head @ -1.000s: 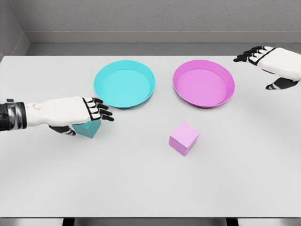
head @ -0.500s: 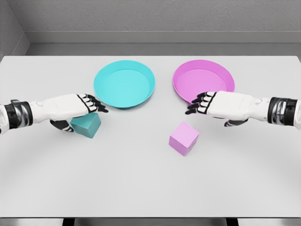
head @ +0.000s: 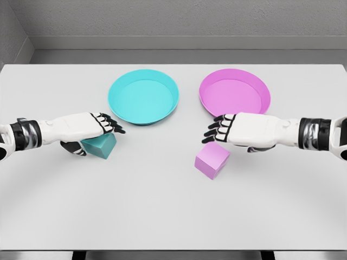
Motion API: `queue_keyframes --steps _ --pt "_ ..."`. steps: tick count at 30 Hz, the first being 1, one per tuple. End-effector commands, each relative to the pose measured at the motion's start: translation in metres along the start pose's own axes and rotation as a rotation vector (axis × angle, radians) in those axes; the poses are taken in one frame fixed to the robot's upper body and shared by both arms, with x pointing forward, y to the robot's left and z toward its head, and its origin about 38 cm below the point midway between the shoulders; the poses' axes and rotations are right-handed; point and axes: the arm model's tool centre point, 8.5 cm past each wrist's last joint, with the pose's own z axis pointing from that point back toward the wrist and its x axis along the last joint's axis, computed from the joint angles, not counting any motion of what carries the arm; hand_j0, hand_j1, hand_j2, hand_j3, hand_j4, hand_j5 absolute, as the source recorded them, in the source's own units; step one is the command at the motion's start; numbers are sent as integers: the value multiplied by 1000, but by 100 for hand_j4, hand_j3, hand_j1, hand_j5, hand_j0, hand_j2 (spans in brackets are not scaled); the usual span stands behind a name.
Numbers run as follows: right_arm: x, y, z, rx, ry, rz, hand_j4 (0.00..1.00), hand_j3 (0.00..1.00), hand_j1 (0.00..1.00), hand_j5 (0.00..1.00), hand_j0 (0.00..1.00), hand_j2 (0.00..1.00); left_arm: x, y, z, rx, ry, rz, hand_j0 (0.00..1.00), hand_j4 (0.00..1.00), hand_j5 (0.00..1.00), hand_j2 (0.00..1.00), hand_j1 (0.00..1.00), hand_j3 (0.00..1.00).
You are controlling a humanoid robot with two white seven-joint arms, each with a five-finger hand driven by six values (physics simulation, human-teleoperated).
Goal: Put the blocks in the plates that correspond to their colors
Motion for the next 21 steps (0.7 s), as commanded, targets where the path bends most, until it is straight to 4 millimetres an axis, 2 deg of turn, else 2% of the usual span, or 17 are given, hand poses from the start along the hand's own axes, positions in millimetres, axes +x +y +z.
queue_keyframes --steps 1,4,9,11,15,21 --pt "0 -1 0 -6 -1 -3 98 98 98 98 98 98 -1 0 1 2 4 5 100 100 100 100 100 100" --pt "1 -2 -2 -9 -6 -4 98 98 98 98 98 98 -1 0 0 1 4 3 98 98 98 98 98 98" --pt "2 -2 -4 -13 -10 -5 98 98 98 98 98 98 1 0 0 -1 -9 -3 83 83 83 83 83 83" --pt "0 -5 -4 -14 -6 0 98 98 98 98 98 98 2 0 0 -3 -15 -5 73 73 73 73 73 73" --pt "3 -5 -11 -18 -21 2 99 99 99 99 99 99 3 0 0 -4 -20 -8 64 64 64 64 64 64" --pt "10 1 -20 -3 -51 -6 98 98 98 98 98 98 4 0 -3 -8 -27 -12 60 60 60 60 60 60"
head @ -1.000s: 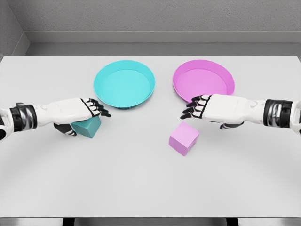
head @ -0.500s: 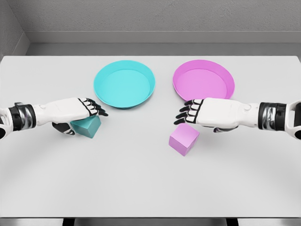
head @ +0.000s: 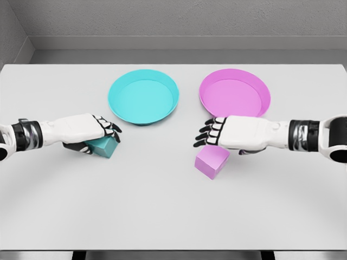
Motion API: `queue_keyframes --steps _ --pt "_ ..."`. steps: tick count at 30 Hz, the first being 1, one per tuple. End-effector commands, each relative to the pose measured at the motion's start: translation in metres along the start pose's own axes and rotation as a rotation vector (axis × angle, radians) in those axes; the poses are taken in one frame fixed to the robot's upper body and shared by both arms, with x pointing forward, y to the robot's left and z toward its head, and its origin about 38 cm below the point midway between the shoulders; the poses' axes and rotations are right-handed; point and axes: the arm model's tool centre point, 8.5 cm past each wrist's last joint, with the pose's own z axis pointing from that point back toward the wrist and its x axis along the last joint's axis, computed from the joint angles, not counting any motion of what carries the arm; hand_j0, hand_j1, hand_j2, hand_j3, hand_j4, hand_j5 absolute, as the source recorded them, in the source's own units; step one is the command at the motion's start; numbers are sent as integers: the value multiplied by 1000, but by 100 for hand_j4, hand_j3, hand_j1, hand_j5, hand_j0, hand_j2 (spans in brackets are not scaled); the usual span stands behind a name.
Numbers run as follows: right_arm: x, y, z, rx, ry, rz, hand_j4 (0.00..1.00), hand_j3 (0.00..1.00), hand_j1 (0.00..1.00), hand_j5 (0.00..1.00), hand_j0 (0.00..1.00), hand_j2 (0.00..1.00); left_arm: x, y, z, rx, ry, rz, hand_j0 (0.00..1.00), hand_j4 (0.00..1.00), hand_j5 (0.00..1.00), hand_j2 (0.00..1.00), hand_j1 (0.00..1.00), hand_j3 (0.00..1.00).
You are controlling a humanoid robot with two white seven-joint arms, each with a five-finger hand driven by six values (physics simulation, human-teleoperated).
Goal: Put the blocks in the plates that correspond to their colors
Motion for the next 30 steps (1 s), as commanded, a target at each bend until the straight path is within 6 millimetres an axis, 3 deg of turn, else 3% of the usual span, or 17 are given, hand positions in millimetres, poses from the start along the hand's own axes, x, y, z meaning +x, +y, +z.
queue_keyframes --steps 1,7,13,20,24,27,30 --pt "2 2 -2 2 -8 -7 98 98 98 98 98 98 1 -1 -1 -4 -4 3 60 60 60 60 60 60" --pt "4 -1 -4 -5 -16 -2 98 98 98 98 98 98 7 9 -1 13 -60 -31 54 54 54 54 54 54" --pt "8 3 -9 4 -32 -6 97 97 97 97 97 97 1 37 4 61 -58 -68 54 54 54 54 54 54" --pt "10 5 -13 8 -41 -11 96 96 96 96 96 96 -15 61 -17 124 -30 -49 54 54 54 54 54 54" --pt "8 8 -13 18 -33 -11 97 97 97 97 97 97 -31 82 -28 160 6 -35 54 54 54 54 54 54" --pt "6 11 -16 31 -22 -3 97 97 97 97 97 97 -40 105 -41 198 21 -26 54 54 54 54 54 54" --pt "8 10 -22 20 -31 -6 97 97 97 97 97 97 -44 129 -42 237 38 -37 54 54 54 54 54 54"
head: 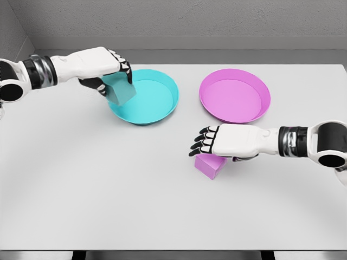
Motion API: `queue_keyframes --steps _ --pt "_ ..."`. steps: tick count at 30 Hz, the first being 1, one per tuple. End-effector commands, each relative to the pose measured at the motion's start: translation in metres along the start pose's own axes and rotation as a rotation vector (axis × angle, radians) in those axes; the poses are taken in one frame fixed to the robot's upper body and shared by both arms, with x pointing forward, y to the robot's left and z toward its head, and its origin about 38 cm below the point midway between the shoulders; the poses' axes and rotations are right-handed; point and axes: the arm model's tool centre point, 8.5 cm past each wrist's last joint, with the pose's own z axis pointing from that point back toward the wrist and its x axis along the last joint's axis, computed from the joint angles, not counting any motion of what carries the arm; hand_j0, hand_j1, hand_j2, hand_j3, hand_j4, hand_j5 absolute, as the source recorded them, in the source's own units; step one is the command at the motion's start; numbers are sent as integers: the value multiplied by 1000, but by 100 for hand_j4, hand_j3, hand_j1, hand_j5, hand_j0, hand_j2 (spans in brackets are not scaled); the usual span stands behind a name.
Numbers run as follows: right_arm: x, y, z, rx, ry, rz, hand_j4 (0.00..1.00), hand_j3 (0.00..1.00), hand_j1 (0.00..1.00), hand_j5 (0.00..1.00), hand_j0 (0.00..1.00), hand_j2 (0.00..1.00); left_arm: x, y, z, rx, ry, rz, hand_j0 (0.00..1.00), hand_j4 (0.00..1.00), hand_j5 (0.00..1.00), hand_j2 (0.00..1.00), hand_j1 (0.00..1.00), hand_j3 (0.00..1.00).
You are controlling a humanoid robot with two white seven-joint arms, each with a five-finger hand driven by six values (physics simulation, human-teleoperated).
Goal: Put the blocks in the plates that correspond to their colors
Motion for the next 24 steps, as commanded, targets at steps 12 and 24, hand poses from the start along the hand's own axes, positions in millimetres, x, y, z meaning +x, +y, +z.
queue_keyframes --steps 12,24 --pt "9 5 -15 8 -42 -12 97 97 97 97 97 97 -19 -9 -49 12 125 162 100 100 100 100 100 100" --pt "-2 18 -20 35 -11 -43 90 90 90 90 90 90 -52 -9 82 98 79 241 100 100 100 100 100 100"
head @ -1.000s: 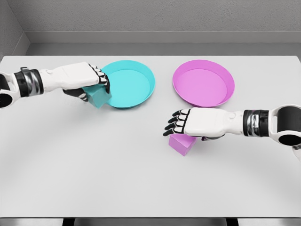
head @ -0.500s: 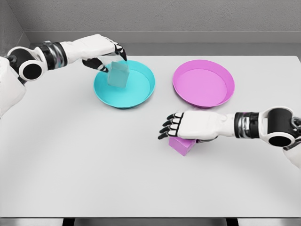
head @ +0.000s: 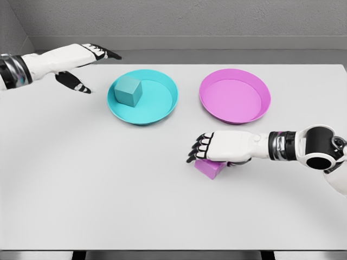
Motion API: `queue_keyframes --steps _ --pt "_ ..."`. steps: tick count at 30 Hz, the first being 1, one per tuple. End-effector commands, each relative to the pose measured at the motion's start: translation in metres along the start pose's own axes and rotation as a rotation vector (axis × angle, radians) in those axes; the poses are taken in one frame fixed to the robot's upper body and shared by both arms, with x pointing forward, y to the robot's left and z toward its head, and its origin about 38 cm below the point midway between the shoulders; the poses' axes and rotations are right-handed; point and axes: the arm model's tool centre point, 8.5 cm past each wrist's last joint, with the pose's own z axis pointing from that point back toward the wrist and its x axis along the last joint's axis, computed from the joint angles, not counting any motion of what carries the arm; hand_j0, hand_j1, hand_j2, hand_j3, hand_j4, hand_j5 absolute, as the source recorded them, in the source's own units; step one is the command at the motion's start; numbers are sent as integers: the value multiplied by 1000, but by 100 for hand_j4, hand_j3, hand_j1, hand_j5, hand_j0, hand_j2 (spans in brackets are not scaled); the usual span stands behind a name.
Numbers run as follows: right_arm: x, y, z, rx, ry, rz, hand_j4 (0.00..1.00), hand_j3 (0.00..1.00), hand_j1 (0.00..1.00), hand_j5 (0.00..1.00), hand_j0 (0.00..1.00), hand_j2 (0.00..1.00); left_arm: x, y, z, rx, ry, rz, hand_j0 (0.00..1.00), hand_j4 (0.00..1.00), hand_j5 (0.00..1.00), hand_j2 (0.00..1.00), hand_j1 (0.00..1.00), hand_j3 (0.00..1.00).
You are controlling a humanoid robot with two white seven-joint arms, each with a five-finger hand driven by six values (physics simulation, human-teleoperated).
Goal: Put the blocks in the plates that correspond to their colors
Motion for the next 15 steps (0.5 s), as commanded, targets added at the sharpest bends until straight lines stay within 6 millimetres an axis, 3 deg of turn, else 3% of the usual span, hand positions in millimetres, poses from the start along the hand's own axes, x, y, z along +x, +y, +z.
queue_keyframes --steps 1,2,4,6,8,9,11,12,15 --pt "-1 1 -2 -3 1 -13 86 86 86 86 86 86 -9 10 29 27 19 17 100 100 100 100 100 100" --pt "-2 2 -2 -2 3 -15 81 81 81 81 81 81 -9 10 29 26 19 17 100 100 100 100 100 100" --pt "-1 1 -4 -8 -2 -17 70 70 70 70 70 70 -9 -11 29 -3 17 46 100 100 100 100 100 100" --pt "0 1 -6 -10 -5 -18 67 67 67 67 67 67 -12 -14 35 -10 31 47 100 100 100 100 100 100" --pt "1 0 -7 -15 -10 -19 62 62 62 62 62 62 1 -9 44 -22 -1 10 100 100 100 100 100 100" --pt "1 0 -7 -15 -10 -19 62 62 62 62 62 62 6 -9 49 -32 -12 -4 100 100 100 100 100 100" --pt "1 0 -7 -15 -10 -19 62 62 62 62 62 62 -5 -16 67 -55 35 1 100 100 100 100 100 100" --pt "1 0 -8 -14 -11 -19 62 62 62 62 62 62 -11 -19 70 -59 55 13 100 100 100 100 100 100" --pt "0 0 -7 -15 -9 -22 62 62 62 62 62 62 -3 -24 65 -71 29 13 100 100 100 100 100 100"
